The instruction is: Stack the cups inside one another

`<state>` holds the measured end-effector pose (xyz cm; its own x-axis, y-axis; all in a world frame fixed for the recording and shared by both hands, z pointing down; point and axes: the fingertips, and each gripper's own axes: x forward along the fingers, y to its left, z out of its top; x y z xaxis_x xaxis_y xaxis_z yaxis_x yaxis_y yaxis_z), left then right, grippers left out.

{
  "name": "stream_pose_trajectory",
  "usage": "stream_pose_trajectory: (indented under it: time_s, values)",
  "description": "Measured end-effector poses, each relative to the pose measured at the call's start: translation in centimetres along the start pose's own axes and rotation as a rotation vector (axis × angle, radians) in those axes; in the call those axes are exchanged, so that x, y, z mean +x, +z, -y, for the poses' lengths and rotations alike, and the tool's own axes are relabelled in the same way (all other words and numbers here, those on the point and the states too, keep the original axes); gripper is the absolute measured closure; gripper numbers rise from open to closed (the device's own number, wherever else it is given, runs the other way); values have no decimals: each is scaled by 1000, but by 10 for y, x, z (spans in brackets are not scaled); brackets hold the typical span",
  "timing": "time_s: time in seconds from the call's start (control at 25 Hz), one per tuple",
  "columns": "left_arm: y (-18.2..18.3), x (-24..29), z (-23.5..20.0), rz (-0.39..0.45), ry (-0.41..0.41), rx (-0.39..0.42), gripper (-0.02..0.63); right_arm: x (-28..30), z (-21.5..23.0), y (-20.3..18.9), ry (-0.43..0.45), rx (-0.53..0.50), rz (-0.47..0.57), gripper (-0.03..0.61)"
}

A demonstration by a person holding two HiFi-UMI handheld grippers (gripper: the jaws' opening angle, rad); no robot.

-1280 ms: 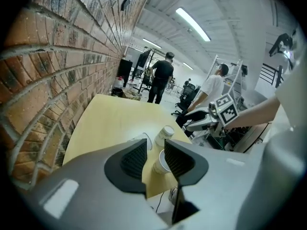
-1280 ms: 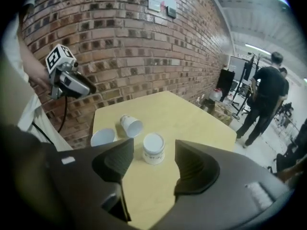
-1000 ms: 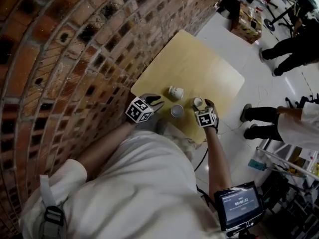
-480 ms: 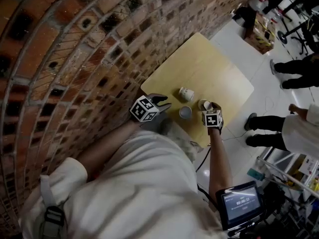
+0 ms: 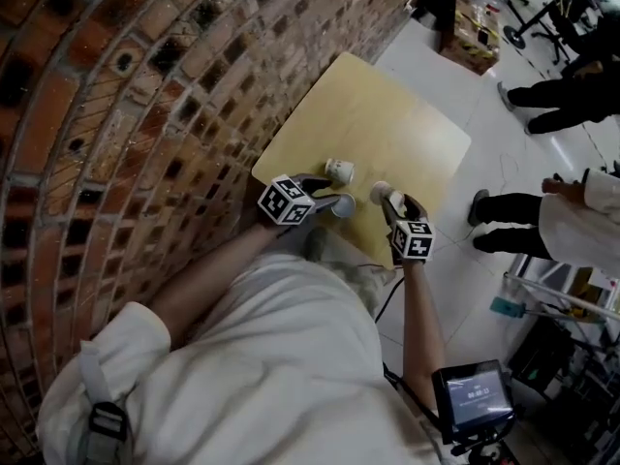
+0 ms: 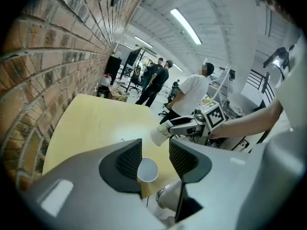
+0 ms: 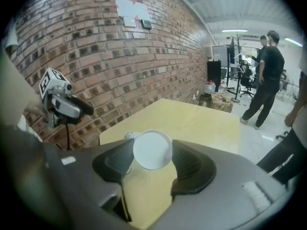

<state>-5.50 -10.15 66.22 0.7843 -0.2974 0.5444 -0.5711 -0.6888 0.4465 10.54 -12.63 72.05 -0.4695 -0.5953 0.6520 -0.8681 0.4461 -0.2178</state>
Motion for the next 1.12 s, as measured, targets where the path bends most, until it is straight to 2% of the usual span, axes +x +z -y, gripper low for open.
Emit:
stream_pose_trajectory:
  time_s: [0.12, 0.32, 0.6, 0.72, 0.92, 1.12]
  values:
    - [5, 19, 20, -27, -84, 5, 409, -25, -6, 9, 29, 66, 93, 324]
    - [3, 43, 46, -76, -165, 14, 405, -59, -12, 19, 55, 125, 200, 324]
    - [3, 63, 90, -123, -316, 50, 373, -104, -37, 30, 170, 198, 313, 324]
    - [9, 65, 106, -100, -379, 52, 383, -117, -46, 32, 233, 255, 350, 324]
    - [16, 57, 132, -40, -464, 87, 447, -132, -53, 33, 296, 300, 394, 324]
    - [23, 47, 144, 11, -541, 62, 469, -137, -53, 29, 344, 331, 407, 324]
